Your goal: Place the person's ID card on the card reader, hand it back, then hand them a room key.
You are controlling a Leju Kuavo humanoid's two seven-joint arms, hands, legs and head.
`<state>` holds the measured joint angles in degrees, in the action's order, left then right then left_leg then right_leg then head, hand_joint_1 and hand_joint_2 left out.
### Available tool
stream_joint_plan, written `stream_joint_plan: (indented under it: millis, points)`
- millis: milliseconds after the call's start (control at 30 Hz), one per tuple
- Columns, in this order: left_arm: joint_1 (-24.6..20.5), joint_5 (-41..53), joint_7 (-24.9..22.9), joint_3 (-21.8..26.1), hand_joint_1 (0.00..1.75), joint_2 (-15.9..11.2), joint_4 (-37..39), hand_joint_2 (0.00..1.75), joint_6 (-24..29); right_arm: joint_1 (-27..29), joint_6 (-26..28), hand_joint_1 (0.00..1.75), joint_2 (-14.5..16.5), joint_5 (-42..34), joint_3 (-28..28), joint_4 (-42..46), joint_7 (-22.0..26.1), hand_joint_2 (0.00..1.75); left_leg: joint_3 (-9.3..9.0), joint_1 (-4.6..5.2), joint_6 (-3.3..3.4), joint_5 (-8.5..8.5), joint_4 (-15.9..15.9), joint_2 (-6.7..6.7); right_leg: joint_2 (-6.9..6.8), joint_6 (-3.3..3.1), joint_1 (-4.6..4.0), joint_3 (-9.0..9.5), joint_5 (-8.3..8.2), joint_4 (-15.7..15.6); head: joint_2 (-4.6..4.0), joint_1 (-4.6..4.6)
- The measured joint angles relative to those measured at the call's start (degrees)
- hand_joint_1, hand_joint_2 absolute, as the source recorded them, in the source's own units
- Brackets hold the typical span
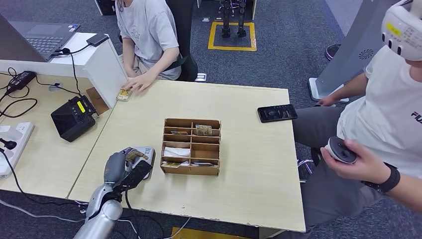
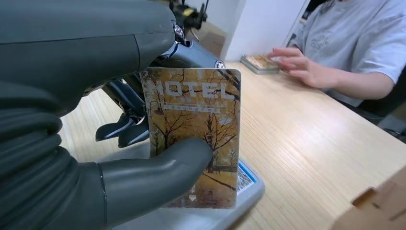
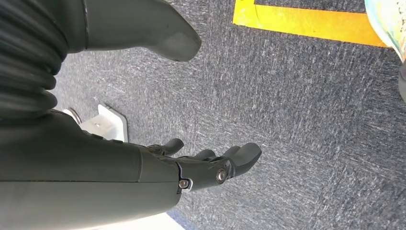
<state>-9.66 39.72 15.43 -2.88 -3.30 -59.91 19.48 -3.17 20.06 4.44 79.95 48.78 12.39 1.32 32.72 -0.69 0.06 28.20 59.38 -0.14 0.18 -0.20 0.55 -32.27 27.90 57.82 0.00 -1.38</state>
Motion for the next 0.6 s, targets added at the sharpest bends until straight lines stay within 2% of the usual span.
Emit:
stream_joint_plan:
  millis: [133, 200, 267, 400, 600]
  points:
    - [-0.01, -18.3, 5.65, 2.44, 1.75, 0.78, -1.26, 1.75, -11.6, 0.0, -0.02, 0.0, 0.0, 0.39, 0.22, 0.0, 0.02, 1.75, 0.01, -0.01, -0.01, -0.01, 0.0, 0.0, 0.0, 0.0, -0.01, 0.0, 0.0, 0.01, 0.0, 0.01]
    - [-0.07, -27.98, 6.08, 4.59, 1.75, 1.09, -2.91, 1.75, -17.16, 0.01, -0.02, 0.0, 0.0, 0.88, 0.35, 0.0, 0.02, 1.75, 0.01, -0.02, -0.01, -0.02, 0.0, 0.02, 0.03, -0.02, -0.02, -0.03, -0.01, 0.01, 0.0, 0.01]
    - [-0.57, -36.05, 5.71, 7.06, 1.75, 1.15, -4.72, 1.75, -20.33, 0.03, -0.02, 0.0, 0.0, 1.18, 0.47, 0.0, 0.02, 1.75, 0.03, -0.03, -0.01, -0.02, 0.01, 0.04, 0.05, -0.02, -0.02, -0.08, -0.02, 0.01, 0.0, 0.0]
    - [-3.66, -45.21, 4.2, 11.16, 1.75, 0.41, -7.87, 1.75, -21.51, -0.07, -0.02, 0.0, 0.0, 1.92, 0.77, 0.0, 0.02, 1.75, 0.07, -0.04, 0.0, -0.04, 0.0, -0.01, 0.01, -0.02, -0.03, -0.09, -0.02, 0.03, 0.0, -0.01]
    - [-8.13, -48.38, 3.74, 14.15, 1.75, -1.47, -9.65, 1.75, -19.42, -0.16, -0.17, 0.0, 0.0, 2.71, 0.92, 0.0, 0.07, 1.75, 0.08, -0.04, -0.02, -0.05, 0.0, -0.01, 0.02, -0.02, -0.03, -0.1, -0.02, 0.06, 0.0, 0.01]
